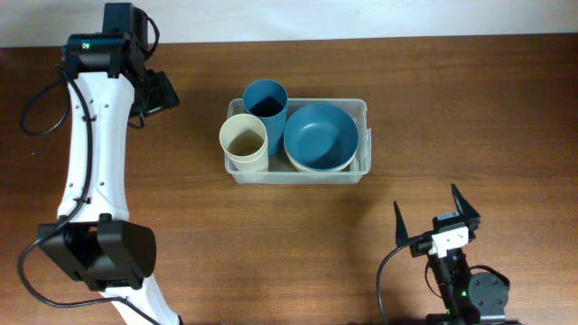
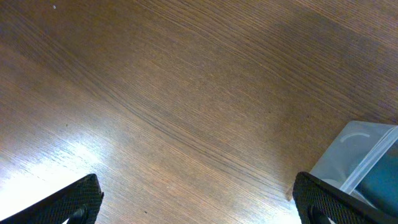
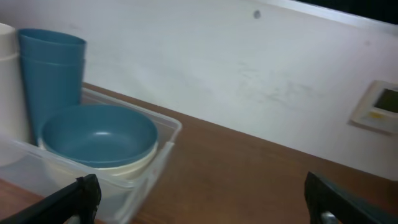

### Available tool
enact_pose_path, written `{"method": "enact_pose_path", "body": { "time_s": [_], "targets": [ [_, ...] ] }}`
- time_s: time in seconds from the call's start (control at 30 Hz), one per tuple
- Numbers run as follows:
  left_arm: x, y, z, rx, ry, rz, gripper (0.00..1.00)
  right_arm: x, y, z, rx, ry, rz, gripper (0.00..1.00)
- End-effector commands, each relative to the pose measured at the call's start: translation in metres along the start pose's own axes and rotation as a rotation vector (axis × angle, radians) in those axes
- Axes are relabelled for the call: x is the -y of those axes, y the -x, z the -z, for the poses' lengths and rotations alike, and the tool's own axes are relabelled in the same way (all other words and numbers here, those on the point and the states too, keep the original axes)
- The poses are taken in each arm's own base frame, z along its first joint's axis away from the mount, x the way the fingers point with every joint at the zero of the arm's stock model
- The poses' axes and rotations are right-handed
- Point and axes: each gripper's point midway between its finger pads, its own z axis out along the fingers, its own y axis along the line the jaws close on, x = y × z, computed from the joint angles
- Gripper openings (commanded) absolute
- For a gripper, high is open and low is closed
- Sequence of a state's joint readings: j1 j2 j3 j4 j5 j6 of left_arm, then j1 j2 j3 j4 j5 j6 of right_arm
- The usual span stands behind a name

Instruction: Pack container

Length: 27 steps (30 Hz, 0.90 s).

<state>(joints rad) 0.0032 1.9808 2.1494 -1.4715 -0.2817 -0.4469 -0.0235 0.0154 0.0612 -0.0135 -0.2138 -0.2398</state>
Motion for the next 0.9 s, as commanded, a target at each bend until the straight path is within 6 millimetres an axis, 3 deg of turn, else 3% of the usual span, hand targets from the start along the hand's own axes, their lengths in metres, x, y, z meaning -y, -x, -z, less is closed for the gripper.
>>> {"method": "enact_pose_path", "body": {
  "time_s": [0.0,0.5,0.77,0.87],
  "targets": [
    [-0.003,0.001,-0.005,-0.004,0.016,0.014,1.00,0.007,-0.001,0.001,0.001,-0.038,0.003,0.99],
    [-0.003,0.001,-0.005,-0.004,0.016,0.014,1.00,0.005,-0.004,-0.002,0.038,-0.036,0.010,0.99],
    [-0.003,0.001,-0.005,-0.004,0.016,0.014,1.00,-0.003,-0.036,-0.001,-0.092,-0.004,-0.019,0.99],
    [-0.003,0.001,-0.005,-0.004,0.016,0.014,1.00,-0.003,-0.036,-0.001,-0.093,-0.005,-0.019,0.99]
  ]
}}
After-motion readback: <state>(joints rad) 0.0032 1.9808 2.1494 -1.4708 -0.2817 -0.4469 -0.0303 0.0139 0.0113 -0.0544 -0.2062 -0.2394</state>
